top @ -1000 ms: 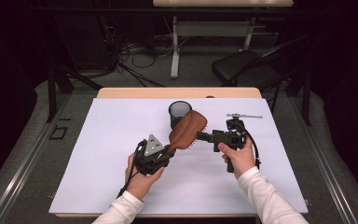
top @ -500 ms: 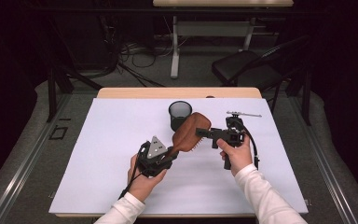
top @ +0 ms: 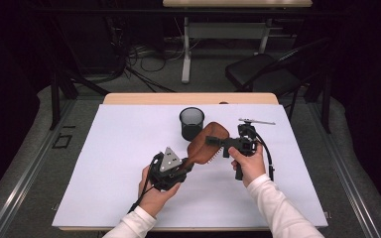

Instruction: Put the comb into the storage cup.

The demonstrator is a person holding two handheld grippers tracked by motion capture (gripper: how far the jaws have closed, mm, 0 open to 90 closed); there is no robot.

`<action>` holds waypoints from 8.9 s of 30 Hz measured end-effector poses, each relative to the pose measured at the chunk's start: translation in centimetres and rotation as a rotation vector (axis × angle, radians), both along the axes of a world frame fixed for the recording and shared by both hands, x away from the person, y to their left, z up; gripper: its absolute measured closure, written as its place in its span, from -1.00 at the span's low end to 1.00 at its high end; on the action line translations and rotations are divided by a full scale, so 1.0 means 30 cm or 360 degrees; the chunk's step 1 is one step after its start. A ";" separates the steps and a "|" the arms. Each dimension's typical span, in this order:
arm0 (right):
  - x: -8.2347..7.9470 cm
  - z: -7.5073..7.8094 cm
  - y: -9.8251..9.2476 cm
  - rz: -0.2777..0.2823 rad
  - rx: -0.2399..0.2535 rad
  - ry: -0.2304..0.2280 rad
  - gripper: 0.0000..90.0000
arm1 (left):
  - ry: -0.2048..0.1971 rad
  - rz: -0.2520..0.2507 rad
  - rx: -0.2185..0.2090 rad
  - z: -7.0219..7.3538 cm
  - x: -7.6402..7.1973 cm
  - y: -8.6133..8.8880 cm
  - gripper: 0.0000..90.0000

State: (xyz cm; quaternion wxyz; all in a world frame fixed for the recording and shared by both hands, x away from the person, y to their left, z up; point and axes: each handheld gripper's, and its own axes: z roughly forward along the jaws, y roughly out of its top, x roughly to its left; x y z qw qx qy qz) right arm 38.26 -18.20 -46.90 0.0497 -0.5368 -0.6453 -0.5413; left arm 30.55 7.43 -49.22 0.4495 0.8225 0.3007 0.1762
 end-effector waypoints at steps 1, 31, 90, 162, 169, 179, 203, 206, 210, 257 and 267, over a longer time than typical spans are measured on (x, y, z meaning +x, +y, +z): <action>0.000 -0.001 0.001 0.0002 0.0003 0.0004 -0.69 | 0.0001 0.0000 0.0002 0.000 -0.001 -0.001 0.60; 0.020 -0.015 0.000 0.0059 0.0081 0.0072 -0.38 | -0.0009 -0.0047 -0.0012 -0.007 -0.011 -0.014 0.60; 0.032 -0.056 -0.044 0.0025 0.0373 0.0338 0.04 | 0.0019 -0.0089 0.0018 -0.036 0.005 -0.012 0.60; 0.042 -0.052 -0.089 -0.0087 0.0461 0.0337 0.08 | 0.0120 0.0166 -0.0344 0.052 0.081 0.174 -0.68; 0.040 -0.049 -0.088 -0.0094 0.0465 0.0338 0.08 | 0.0159 0.0191 -0.0349 0.037 0.095 0.177 -1.00; 0.041 -0.048 -0.091 -0.0104 0.0446 0.0328 0.08 | 0.0162 0.0191 -0.0322 0.027 0.099 0.182 -1.00; 0.058 0.013 -0.131 -0.0181 0.0308 0.0259 0.08 | 0.0187 0.0177 -0.0299 0.022 0.106 0.197 -1.00; 0.061 0.026 -0.138 -0.0186 0.0297 0.0251 0.08 | 0.0190 0.0184 -0.0303 0.020 0.107 0.197 -0.99; 0.066 0.041 -0.142 -0.0205 0.0284 0.0239 0.08 | 0.0192 0.0183 -0.0307 0.019 0.107 0.199 -1.00; 0.184 0.208 -0.179 -0.0371 0.0176 0.0182 0.08 | 0.0218 0.0183 -0.0313 0.007 0.111 0.196 -1.00; 0.220 0.237 -0.156 -0.0416 0.0188 0.0183 0.08 | 0.0217 0.0189 -0.0322 0.010 0.111 0.200 -0.99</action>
